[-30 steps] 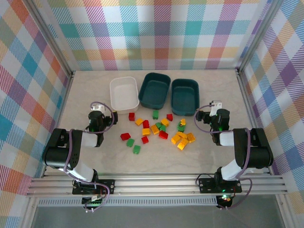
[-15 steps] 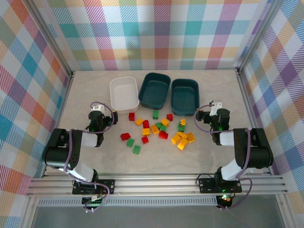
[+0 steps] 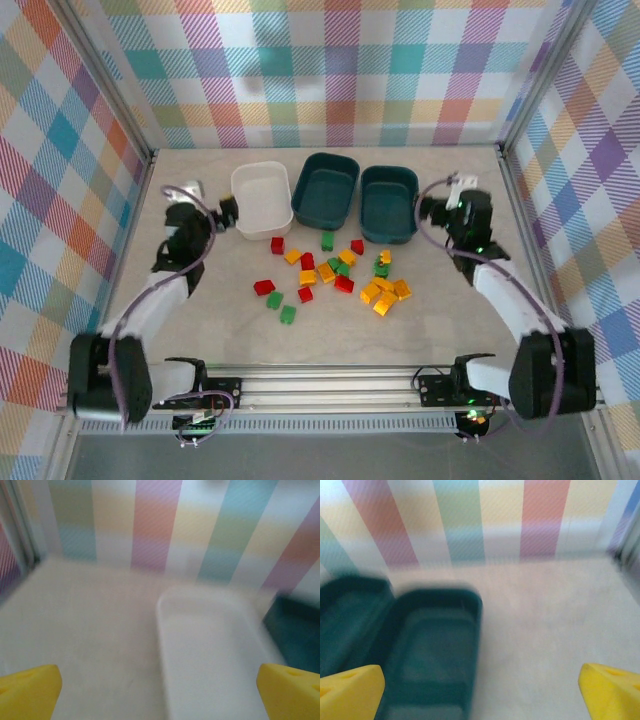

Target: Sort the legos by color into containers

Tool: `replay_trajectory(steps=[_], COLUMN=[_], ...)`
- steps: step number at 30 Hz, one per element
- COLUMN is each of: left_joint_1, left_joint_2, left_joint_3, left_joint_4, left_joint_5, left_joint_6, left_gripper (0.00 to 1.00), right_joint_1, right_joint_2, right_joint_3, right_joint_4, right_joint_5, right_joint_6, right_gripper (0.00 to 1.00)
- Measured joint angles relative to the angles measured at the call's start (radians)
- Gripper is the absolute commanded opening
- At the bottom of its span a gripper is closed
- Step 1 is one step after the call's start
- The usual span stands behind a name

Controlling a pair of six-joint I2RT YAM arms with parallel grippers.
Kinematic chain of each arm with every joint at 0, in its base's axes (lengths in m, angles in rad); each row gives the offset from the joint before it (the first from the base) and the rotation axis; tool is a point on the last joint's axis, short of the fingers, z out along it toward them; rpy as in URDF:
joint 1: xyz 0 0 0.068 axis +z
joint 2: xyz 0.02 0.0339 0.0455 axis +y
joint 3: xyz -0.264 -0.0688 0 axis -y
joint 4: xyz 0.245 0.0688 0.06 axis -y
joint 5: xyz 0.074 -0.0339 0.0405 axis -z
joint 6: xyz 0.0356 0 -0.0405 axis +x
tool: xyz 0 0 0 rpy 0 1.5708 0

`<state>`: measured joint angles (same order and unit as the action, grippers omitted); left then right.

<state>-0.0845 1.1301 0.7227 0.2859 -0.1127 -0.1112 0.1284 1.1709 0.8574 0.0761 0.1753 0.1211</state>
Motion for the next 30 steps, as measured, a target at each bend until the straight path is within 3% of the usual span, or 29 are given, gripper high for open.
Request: replay_trajectory(steps=[3,6,9,12,16,19,25,30], left_joint_1=[-0.001,-0.001,0.002,0.002,-0.018,-0.116,-0.383,-0.454], left_joint_2=[-0.117,-0.156,-0.183,-0.193,-0.135,-0.078,0.041,0.113], left_joint_3=[0.177,0.344,0.346,0.262,0.112,0.016,0.021,0.069], left_joint_4=[-0.211,-0.5,-0.674,-0.763,-0.764,-0.723,-0.682,-0.675], left_joint_5=[-0.008,-0.079,-0.093,0.002,0.215,0.301,0.341,0.348], left_joint_6=[-0.188,-0.375,-0.465,-0.514,-0.583,-0.638,-0.659,-0.653], left_gripper=[1.0,1.0,1.0,0.97,0.86,0.86,0.87,0.88], right_joint_1=[0.002,-0.006,0.002,0.071,0.199,0.234,0.28,0.294], right_joint_2=[-0.084,-0.162,-0.15,-0.074,-0.008,0.075,0.23,0.298], right_joint_3=[0.146,0.096,0.039,0.016,0.014,0.039,0.114,0.119], right_joint_4=[-0.151,-0.237,-0.367,-0.49,-0.598,-0.644,-0.671,-0.644], right_joint_5=[0.026,-0.006,-0.053,-0.068,-0.076,-0.095,-0.107,-0.138], right_joint_6=[0.148,0.267,0.354,0.374,0.361,0.351,0.335,0.34], right_gripper=[0.98,0.72,0.64,0.6,0.59,0.58,0.53,0.48])
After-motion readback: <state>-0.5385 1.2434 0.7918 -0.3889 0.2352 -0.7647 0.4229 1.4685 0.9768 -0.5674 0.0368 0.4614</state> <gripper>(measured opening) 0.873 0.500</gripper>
